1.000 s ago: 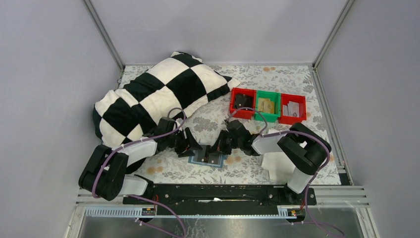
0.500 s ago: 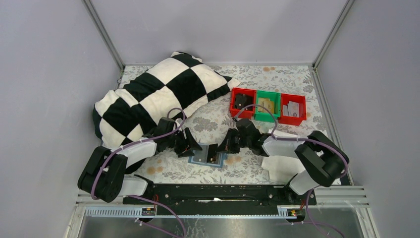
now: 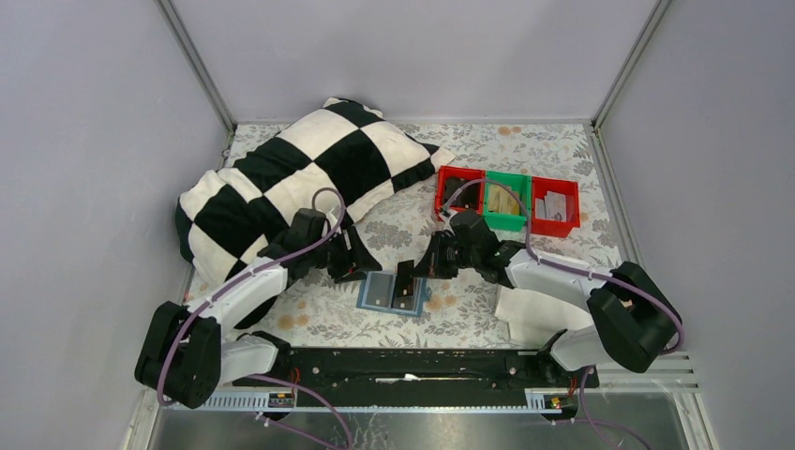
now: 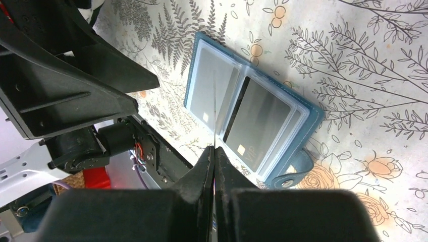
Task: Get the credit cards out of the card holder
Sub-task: Remove the credit card from the card holder, then place the credit card in the storage box.
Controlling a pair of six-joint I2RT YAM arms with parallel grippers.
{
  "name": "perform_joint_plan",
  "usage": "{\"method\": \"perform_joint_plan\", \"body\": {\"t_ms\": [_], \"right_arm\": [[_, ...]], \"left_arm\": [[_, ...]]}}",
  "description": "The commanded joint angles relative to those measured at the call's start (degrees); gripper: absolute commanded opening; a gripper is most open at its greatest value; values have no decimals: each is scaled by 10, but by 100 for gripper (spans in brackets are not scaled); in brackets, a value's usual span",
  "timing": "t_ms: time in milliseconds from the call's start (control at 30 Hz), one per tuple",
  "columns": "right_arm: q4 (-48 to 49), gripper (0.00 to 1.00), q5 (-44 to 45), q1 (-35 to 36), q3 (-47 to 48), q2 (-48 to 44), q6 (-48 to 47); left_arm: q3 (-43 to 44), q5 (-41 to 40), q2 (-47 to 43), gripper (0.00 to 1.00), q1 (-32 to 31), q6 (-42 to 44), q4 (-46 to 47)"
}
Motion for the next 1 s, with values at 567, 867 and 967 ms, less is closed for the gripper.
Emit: {"method": "perform_joint_plan", "body": {"t_ms": [567, 867, 967], "right_arm": [[-95, 0, -91, -278, 172, 1, -116], [-105, 0, -22, -307, 303, 175, -150], [-114, 0, -4, -311, 339, 220, -165]], "left_arm": [[82, -2, -57, 63, 0, 45, -72], [74, -14, -70, 63, 1, 46, -85], [71, -16, -75, 63, 2, 43, -86]]}}
